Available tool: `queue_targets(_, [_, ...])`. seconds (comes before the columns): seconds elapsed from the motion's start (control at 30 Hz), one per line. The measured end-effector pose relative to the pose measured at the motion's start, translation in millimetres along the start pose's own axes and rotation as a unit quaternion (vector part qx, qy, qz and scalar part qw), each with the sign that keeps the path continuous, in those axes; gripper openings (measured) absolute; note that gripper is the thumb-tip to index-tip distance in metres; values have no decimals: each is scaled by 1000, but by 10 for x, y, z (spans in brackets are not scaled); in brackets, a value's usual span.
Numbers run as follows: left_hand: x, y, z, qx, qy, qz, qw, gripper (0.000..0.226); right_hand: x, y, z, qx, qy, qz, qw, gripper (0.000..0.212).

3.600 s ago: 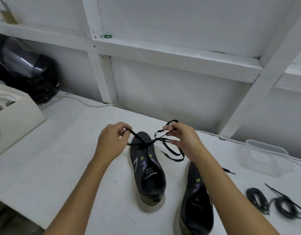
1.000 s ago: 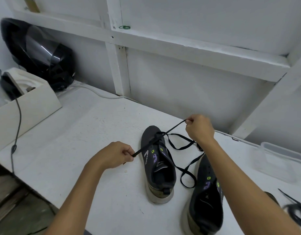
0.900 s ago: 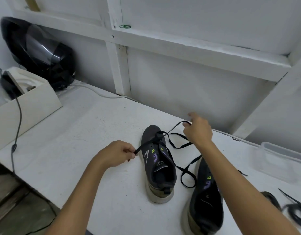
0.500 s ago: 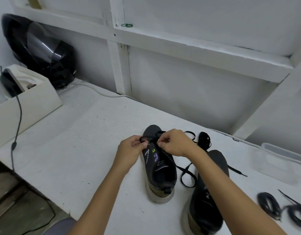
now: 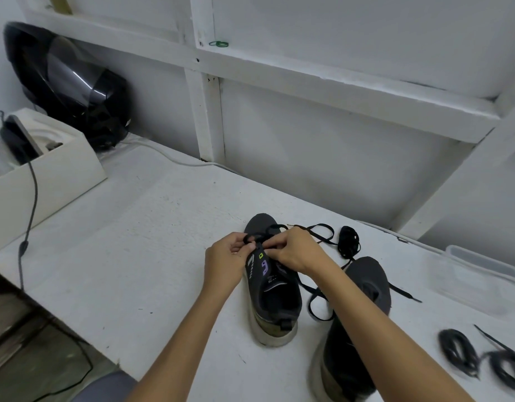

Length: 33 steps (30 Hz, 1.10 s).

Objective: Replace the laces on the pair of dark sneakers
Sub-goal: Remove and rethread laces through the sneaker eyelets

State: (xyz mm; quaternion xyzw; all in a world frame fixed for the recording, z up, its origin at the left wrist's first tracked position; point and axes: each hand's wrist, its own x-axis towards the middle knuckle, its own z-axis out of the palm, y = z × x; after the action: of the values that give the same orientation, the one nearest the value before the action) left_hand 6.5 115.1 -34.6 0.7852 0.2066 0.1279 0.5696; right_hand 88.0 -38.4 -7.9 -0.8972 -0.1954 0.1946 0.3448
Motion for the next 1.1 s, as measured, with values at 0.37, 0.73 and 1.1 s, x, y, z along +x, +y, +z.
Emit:
queue_targets(0.37, [44,-26,-39,-86,-47,-97,990,7,-51,-90,193,47,53,39,997,19])
queue_targets(0.73, [-135,43,-204,16,-237,-22,971,34,-36,-16,121,88,28,32,995,14])
queue_targets(1.1, [-255,125,29,88,-127,-45,987,46,-187,40,-105,313,-54,41,947,18])
